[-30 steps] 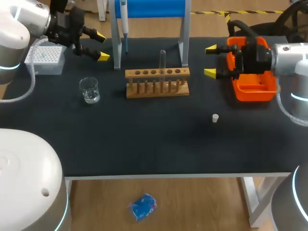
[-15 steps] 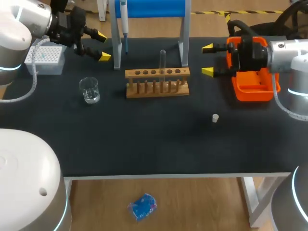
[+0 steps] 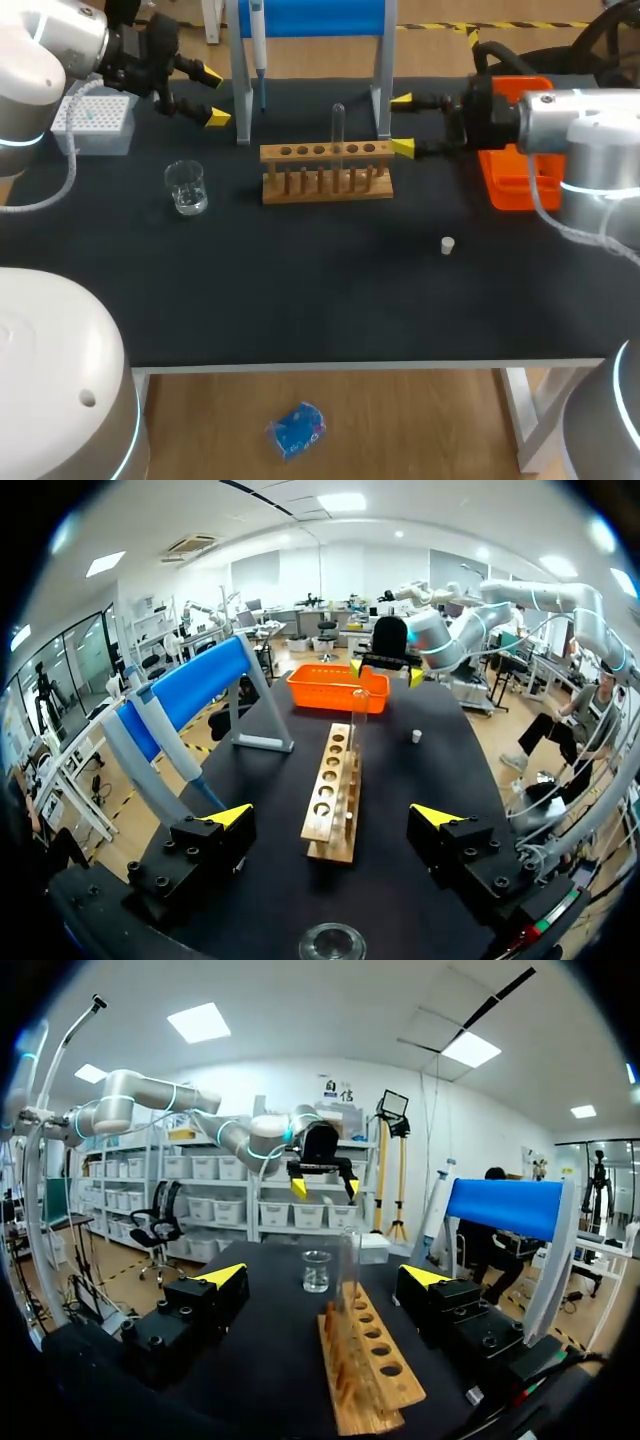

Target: Invert the test tube, pick up the pipette, mount the tip to pipette, aspirate from beaker and dispense into the tube, eject the tip, return the pipette, and cap with the stopper.

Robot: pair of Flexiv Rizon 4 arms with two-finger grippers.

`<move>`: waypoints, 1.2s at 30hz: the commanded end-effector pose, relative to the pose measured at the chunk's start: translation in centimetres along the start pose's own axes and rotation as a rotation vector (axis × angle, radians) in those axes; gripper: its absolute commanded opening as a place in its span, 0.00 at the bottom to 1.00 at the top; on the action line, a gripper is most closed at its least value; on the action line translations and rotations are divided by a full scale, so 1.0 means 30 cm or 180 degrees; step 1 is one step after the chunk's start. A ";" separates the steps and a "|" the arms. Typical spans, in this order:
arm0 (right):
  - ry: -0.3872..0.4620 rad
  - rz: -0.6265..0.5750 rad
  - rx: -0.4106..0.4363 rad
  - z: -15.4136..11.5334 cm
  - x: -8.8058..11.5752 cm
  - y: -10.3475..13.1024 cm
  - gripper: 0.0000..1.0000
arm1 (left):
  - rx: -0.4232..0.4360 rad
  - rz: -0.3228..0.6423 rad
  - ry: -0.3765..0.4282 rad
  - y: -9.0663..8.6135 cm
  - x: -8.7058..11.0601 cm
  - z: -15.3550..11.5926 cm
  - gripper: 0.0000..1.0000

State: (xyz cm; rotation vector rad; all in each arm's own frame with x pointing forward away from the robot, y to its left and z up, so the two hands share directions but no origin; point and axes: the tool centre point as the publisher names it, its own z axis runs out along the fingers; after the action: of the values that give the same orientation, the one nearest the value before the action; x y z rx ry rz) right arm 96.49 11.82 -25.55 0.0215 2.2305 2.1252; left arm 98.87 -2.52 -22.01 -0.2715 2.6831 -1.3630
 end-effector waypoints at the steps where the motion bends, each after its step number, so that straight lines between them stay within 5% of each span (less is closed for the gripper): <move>1: 0.0202 0.0019 -0.0034 0.061 -0.054 -0.033 1.00 | -0.0010 -0.0003 0.0010 -0.002 -0.001 -0.003 1.00; 29: 0.0510 0.0118 0.0006 0.273 -0.089 -0.091 0.96 | -0.0010 -0.0003 0.0010 -0.002 -0.001 -0.003 1.00; 36: 0.0544 0.0147 -0.0007 0.298 -0.082 -0.103 0.54 | -0.0010 -0.0003 0.0010 -0.002 -0.001 -0.003 1.00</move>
State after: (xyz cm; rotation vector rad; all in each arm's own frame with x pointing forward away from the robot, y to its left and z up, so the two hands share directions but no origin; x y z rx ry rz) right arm 99.03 20.18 -28.60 -0.0970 2.3373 2.2193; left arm 98.86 -2.54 -22.01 -0.2717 2.6831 -1.3624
